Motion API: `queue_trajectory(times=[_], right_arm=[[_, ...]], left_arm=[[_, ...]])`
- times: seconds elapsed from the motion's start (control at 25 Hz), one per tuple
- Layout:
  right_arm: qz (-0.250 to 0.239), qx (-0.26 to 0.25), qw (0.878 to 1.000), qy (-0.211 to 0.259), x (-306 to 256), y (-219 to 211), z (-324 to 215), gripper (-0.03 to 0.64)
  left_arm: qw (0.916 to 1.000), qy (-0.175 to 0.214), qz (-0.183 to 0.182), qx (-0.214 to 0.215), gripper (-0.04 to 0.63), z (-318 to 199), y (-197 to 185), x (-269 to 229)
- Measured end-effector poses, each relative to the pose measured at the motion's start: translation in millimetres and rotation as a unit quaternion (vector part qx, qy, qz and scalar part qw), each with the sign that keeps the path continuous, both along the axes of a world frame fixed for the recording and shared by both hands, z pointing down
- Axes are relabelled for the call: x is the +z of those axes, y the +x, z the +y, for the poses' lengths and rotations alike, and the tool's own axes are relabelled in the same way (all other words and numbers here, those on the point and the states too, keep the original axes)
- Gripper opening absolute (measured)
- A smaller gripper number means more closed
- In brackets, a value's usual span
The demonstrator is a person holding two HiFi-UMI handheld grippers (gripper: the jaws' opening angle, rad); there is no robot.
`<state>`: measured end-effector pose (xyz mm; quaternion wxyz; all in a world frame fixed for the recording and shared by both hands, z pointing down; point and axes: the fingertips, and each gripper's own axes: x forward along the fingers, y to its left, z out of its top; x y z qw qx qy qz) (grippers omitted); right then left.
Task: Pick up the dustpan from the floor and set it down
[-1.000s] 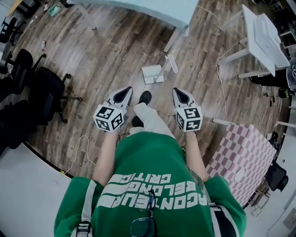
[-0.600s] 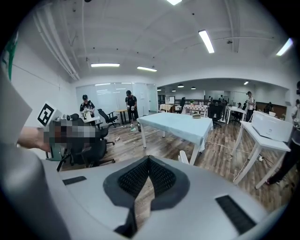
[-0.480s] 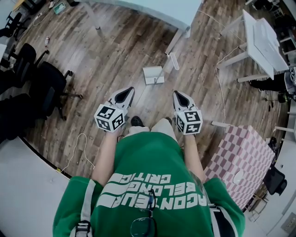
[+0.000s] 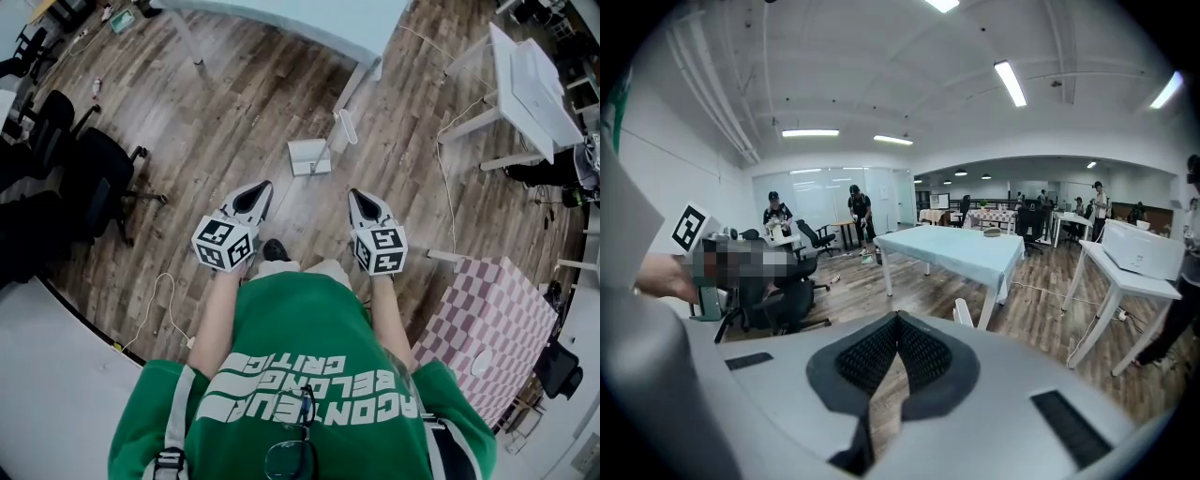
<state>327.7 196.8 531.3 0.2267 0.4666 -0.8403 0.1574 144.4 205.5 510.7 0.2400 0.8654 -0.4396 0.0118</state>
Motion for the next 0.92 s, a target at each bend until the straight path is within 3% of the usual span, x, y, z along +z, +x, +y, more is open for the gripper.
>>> queue_trajectory(times=[0.92], right_arm=[[0.003,0.008,1.0,-0.013,11.5,22.1,10.7,0.009]], left_arm=[[1.0,-0.004,-0.006,0.004,-0.007,10.9,24.1,0.6]])
